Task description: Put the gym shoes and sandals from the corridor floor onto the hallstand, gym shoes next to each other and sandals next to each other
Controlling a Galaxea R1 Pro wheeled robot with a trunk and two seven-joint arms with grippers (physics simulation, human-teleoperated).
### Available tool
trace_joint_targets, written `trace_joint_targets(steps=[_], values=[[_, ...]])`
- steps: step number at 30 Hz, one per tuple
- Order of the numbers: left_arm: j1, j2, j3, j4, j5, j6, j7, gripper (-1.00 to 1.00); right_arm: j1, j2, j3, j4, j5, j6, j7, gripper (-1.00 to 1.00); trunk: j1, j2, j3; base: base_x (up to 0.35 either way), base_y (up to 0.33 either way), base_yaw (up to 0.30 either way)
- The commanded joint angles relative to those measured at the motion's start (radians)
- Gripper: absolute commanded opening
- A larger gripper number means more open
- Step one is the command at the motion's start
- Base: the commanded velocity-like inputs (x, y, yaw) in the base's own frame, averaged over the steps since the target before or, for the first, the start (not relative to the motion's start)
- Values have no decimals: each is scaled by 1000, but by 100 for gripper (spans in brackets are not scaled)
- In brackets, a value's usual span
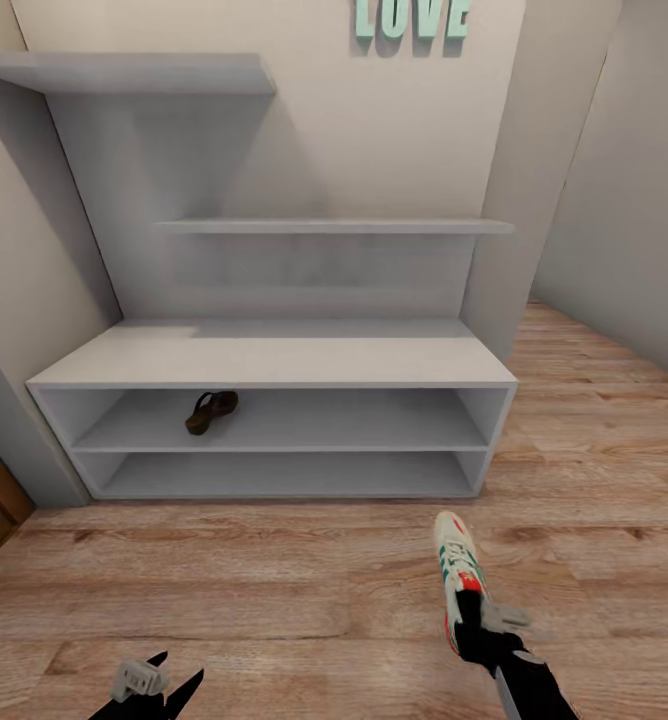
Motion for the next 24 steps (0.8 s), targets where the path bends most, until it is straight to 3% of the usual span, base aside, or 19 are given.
trace_joint_targets(steps=[1, 6, 11, 18, 24], values=[[0, 0, 2, 1, 4, -5, -7, 100, -16, 15, 10, -1, 14, 18, -15, -100, 0, 0, -1, 0, 0, 0], [1, 0, 2, 1, 2, -42, -10, 100, -104, 106, 129, 3, 14, 103, -174, -100, 0, 0, -1, 0, 0, 0], [1, 0, 2, 1, 2, -55, -10, 100, -202, 109, 199, 3, 11, 192, -300, -100, 0, 0, -1, 0, 0, 0], [1, 0, 2, 1, -1, -55, -10, 100, -317, 109, 214, 5, 10, 237, -344, -100, 0, 0, -1, 0, 0, 0], [1, 1, 2, 1, -2, -55, -10, 100, -346, 109, 214, 0, 9, 263, -388, -100, 0, 0, -1, 0, 0, 0]])
